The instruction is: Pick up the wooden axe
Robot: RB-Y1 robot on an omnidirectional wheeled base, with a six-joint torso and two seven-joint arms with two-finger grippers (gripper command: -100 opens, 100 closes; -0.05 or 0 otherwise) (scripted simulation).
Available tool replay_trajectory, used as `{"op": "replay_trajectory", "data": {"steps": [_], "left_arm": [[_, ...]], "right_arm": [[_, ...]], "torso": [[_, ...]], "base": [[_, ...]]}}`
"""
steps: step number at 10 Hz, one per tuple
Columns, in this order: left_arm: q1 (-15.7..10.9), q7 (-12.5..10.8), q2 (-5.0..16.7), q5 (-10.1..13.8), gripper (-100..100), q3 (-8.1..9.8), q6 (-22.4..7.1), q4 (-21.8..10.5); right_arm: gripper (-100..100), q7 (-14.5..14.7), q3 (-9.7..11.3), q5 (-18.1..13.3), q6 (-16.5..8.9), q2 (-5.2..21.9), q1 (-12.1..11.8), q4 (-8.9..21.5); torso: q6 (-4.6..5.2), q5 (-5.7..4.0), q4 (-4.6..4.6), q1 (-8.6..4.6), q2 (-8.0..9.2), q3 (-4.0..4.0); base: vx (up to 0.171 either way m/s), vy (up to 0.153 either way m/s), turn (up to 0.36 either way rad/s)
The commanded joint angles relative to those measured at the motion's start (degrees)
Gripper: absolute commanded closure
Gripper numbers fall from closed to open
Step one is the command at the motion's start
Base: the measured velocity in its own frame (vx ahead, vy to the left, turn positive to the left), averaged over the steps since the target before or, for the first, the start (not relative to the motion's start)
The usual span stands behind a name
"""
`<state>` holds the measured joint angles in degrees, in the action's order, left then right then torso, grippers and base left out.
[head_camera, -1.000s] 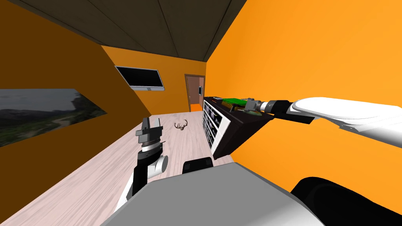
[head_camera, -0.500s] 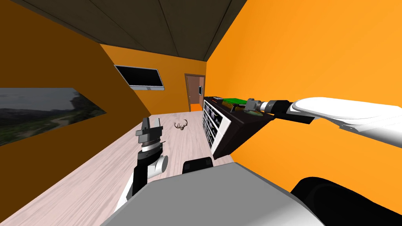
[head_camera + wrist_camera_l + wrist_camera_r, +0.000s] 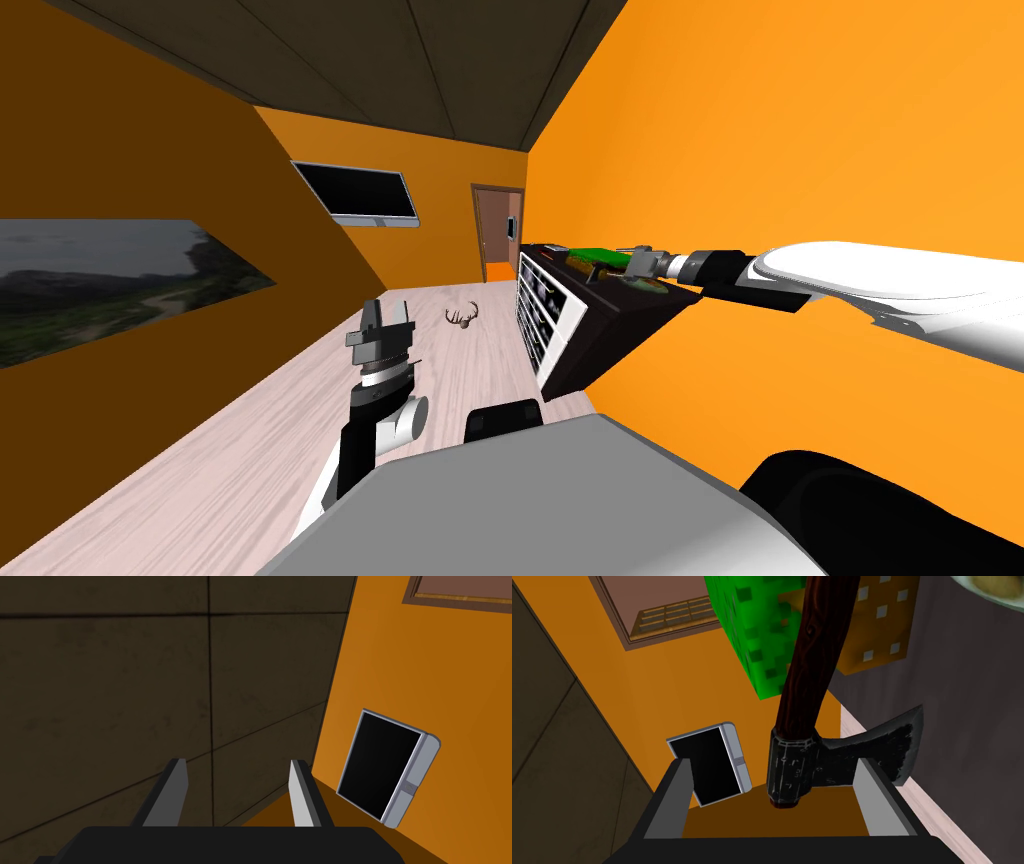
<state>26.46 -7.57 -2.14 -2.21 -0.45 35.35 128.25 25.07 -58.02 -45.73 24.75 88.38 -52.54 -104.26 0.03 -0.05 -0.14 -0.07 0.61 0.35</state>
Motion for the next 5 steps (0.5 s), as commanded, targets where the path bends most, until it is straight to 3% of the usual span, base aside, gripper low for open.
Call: {"op": "replay_trajectory", "data": {"steps": [1,5], "left_arm": [[0.0,0.0,0.0,0.0,0,0.00,0.0,0.0],[0.0,0.0,0.0,0.0,0,0.00,0.0,0.0]], "right_arm": [[-100,-0.5,-0.1,1.9,0.0,0.2,1.4,0.8],[-100,-2.4,-1.0,6.5,0.6,-0.3,4.6,3.0]], "torso": [[0.00,0.00,0.00,0.00,0.00,0.00],[0.03,-0.01,-0.07,-0.06,0.18,0.13]], "base": [[-0.208,0.010,0.035],[-0.179,-0.023,0.029]]}}
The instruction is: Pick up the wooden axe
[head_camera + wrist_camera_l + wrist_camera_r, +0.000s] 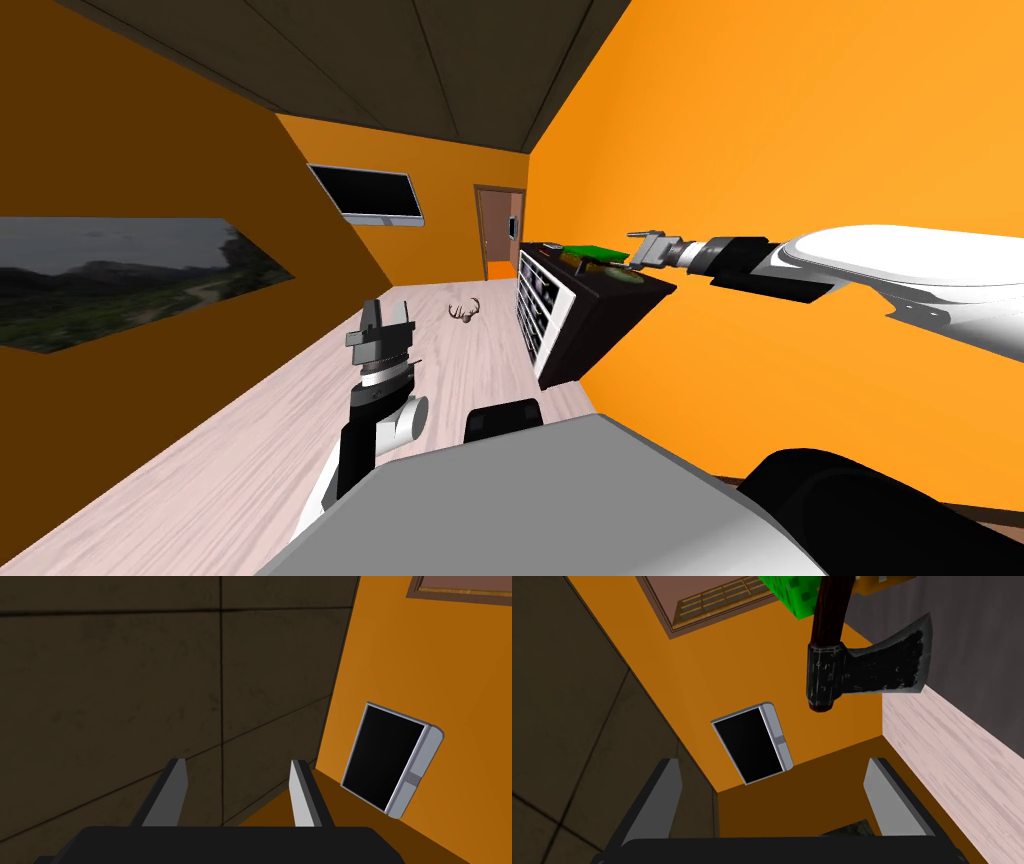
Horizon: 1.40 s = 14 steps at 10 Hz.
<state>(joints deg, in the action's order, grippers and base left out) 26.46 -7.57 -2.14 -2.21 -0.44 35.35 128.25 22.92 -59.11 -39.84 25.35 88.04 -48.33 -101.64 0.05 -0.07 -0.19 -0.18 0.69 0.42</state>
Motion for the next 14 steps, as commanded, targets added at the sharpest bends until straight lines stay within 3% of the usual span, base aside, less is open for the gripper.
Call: {"op": "replay_trajectory", "data": {"steps": [1,4,6,8,9,10,11,12,13,14], "left_arm": [[0.0,0.0,0.0,0.0,0,0.00,0.0,0.0],[0.0,0.0,0.0,0.0,0,0.01,0.0,0.0],[0.0,0.0,0.0,0.0,0,0.00,0.0,0.0],[0.0,0.0,0.0,0.0,0,0.00,0.0,0.0],[0.0,0.0,0.0,0.0,0,0.00,0.0,0.0],[0.0,0.0,0.0,0.0,0,0.00,0.0,0.0],[0.0,0.0,0.0,0.0,0,0.00,0.0,0.0],[0.0,0.0,0.0,0.0,0,0.00,0.0,0.0],[0.0,0.0,0.0,0.0,0,0.00,0.0,0.0],[0.0,0.0,0.0,0.0,0,0.00,0.0,0.0]], "right_arm": [[-100,0.2,1.3,-0.2,0.2,-0.1,-0.3,0.2],[-100,1.0,1.6,-2.6,-0.4,-0.4,-1.3,-0.1],[-100,1.6,2.4,-4.6,-0.7,-0.9,-2.6,-0.3],[-100,1.9,4.6,-6.0,-0.3,-1.3,-4.8,-0.7],[-100,1.8,4.2,-5.5,-0.6,-0.8,-3.9,-0.3],[0,1.9,4.4,-5.5,-0.6,-0.8,-4.0,-0.3],[-100,3.4,4.4,-5.0,1.0,-2.1,-3.2,0.6],[-100,2.9,4.8,-5.0,0.2,-1.5,-3.2,0.5],[100,3.2,4.9,-4.9,0.4,-1.5,-3.1,0.6],[100,3.1,5.0,-5.0,0.4,-1.5,-3.1,0.6]], "torso": [[0.00,0.00,0.00,0.00,0.00,0.00],[-0.05,-0.06,0.34,-0.14,-1.35,-0.80],[-0.06,0.03,0.37,0.18,-1.41,-0.85],[-0.07,0.02,0.37,0.16,-1.37,-0.83],[-0.07,0.02,0.34,0.14,-1.24,-0.76],[-0.06,0.03,0.28,0.14,-1.00,-0.62],[-0.05,0.03,0.23,0.13,-0.82,-0.51],[-0.05,0.04,0.25,0.22,-1.00,-0.59],[-0.06,0.05,0.26,0.21,-0.93,-0.58],[-0.06,0.07,0.20,0.16,-0.79,-0.48]], "base": [[0.052,-0.078,-0.064],[0.193,-0.050,-0.020],[0.180,0.020,-0.022],[0.144,0.009,-0.004],[0.048,0.004,0.001],[0.011,0.000,0.002],[0.102,0.034,0.031],[0.064,0.021,0.001],[0.007,0.003,-0.002],[0.000,0.000,0.000]]}}
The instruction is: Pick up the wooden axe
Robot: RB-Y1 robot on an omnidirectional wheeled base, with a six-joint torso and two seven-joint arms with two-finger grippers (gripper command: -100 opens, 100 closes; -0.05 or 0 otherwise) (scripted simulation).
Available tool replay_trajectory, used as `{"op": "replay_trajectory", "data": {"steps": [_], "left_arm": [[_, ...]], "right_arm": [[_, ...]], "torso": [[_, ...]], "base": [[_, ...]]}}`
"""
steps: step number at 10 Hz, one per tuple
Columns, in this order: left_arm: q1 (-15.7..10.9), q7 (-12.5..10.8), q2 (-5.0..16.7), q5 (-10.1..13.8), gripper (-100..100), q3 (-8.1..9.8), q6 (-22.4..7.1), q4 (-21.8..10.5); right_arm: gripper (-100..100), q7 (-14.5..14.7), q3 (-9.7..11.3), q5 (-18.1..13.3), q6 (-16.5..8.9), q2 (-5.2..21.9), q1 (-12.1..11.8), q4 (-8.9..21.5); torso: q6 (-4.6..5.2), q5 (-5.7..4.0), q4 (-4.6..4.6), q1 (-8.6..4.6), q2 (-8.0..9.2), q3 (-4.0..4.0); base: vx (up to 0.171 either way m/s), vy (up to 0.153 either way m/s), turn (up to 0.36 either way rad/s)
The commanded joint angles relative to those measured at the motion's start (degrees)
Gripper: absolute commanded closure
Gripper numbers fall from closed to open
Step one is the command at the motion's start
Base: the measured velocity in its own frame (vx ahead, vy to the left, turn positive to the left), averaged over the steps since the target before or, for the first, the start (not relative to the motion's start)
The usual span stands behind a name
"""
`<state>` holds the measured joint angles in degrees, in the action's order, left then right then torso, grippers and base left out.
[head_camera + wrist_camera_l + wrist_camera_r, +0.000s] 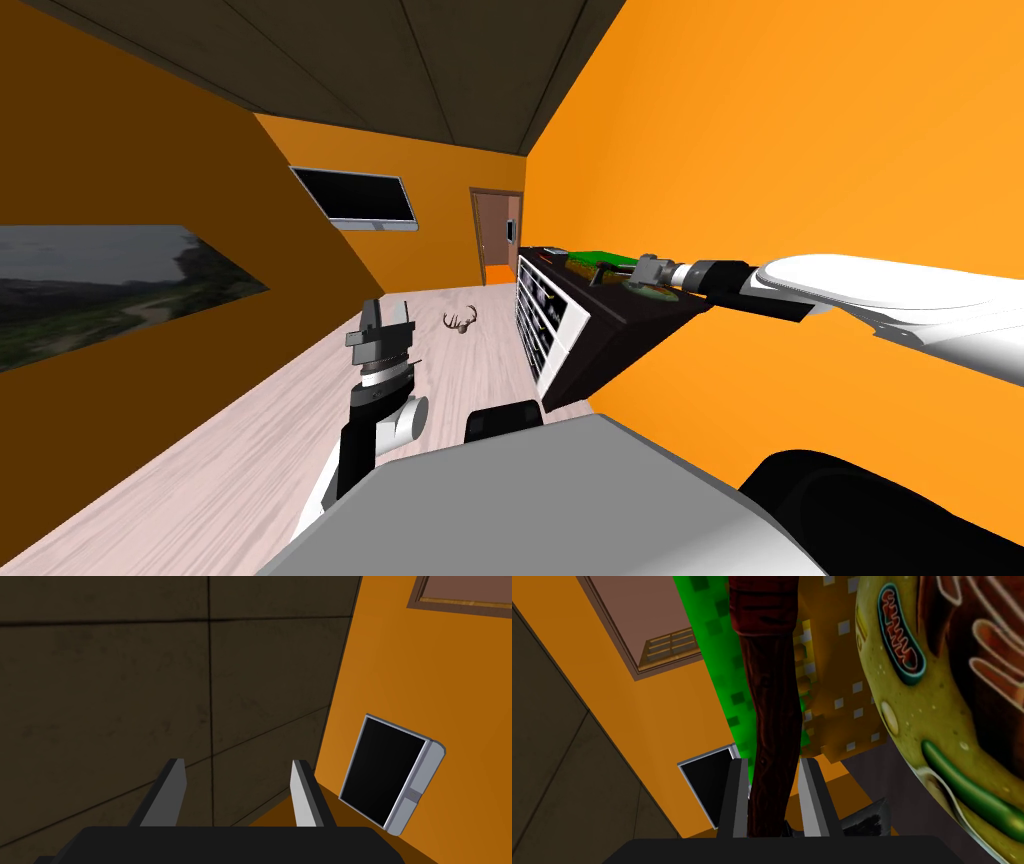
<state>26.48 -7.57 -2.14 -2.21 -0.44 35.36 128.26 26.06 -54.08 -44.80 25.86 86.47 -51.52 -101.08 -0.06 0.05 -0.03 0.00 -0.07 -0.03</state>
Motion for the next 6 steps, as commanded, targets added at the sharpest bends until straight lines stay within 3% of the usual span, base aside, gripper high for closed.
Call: {"op": "replay_trajectory", "data": {"steps": [1,3,4,5,6], "left_arm": [[0.0,0.0,0.0,0.0,0,0.00,0.0,0.0],[0.0,0.0,0.0,0.0,0,0.00,0.0,0.0],[0.0,0.0,0.0,0.0,0,0.00,0.0,0.0],[0.0,0.0,0.0,0.0,0,0.00,0.0,0.0],[0.0,0.0,0.0,0.0,0,0.00,0.0,0.0]], "right_arm": [[100,0.0,0.0,0.0,0.0,0.0,0.0,0.0],[100,0.0,0.0,0.0,-0.1,0.0,0.0,0.0],[0,0.0,0.0,0.0,0.0,0.0,0.0,0.0],[100,0.0,0.0,0.0,0.0,0.0,0.0,0.0],[0,0.0,0.0,0.0,0.0,0.0,0.0,0.0]], "torso": [[0.00,0.00,0.00,0.00,0.00,0.00],[0.01,-0.01,0.03,0.00,-0.01,-0.02],[0.00,-0.01,0.02,0.00,-0.01,-0.01],[0.00,-0.01,0.02,0.01,0.00,-0.01],[0.00,-0.01,0.02,0.01,0.00,-0.01]], "base": [[0.000,0.000,0.000],[0.000,0.000,0.000],[0.000,0.000,0.000],[0.000,0.000,0.000],[0.000,0.000,0.000]]}}
